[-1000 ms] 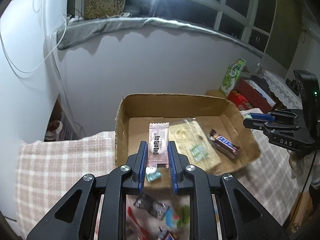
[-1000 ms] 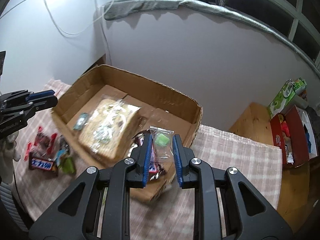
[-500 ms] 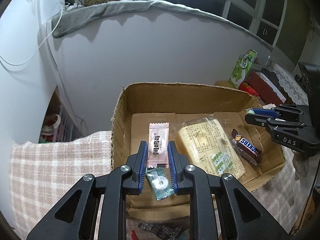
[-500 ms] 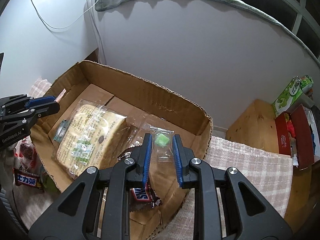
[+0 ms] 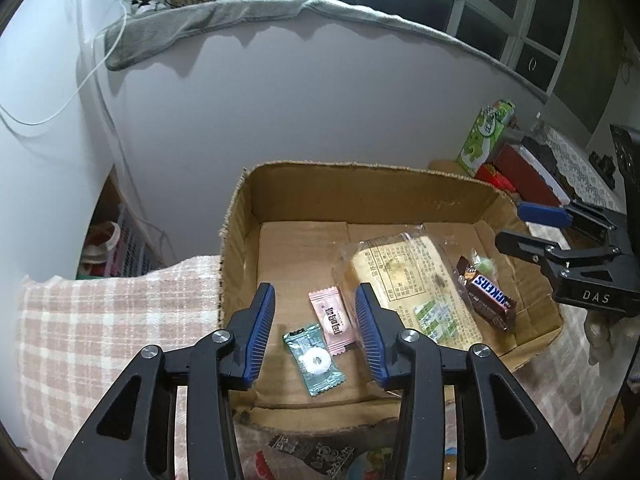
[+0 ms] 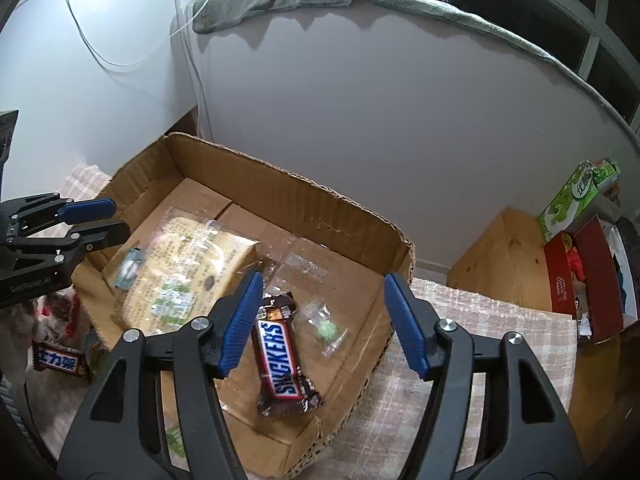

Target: Organize snacks

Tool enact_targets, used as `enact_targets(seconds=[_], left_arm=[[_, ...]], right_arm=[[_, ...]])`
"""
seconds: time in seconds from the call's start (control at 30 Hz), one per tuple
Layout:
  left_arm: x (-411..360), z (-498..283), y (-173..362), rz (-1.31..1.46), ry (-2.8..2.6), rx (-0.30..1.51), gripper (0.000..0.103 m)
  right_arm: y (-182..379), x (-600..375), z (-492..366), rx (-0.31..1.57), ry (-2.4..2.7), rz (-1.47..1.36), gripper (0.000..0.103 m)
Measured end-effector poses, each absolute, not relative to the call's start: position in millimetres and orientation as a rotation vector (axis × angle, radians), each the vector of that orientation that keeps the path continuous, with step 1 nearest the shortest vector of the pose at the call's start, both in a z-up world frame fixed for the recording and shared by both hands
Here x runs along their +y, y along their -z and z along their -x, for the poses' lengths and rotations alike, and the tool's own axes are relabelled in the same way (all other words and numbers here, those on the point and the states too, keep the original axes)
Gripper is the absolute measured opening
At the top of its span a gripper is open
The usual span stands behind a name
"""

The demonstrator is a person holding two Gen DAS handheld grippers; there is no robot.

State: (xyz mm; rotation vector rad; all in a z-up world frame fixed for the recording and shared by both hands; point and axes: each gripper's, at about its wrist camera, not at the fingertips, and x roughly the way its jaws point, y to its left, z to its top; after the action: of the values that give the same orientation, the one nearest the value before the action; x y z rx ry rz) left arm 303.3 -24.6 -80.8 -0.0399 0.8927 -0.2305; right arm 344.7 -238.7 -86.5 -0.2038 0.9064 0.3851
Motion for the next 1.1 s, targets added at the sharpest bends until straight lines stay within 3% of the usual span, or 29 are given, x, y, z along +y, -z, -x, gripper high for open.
enact_targets(seconds=[0.53, 1.1], left_arm=[[-1.8, -222.2, 42.1, 0.016, 0.258, 0.799, 0.04], [10.2, -166.2, 76.2, 0.004, 0.308, 0.884, 0.04]], right_arm=[[60.3, -248.4, -247.4, 0.875, -0.462, 0.217, 0.067], [96.3, -223.6, -118.6, 0.954, -0.653, 0.304, 0.067]])
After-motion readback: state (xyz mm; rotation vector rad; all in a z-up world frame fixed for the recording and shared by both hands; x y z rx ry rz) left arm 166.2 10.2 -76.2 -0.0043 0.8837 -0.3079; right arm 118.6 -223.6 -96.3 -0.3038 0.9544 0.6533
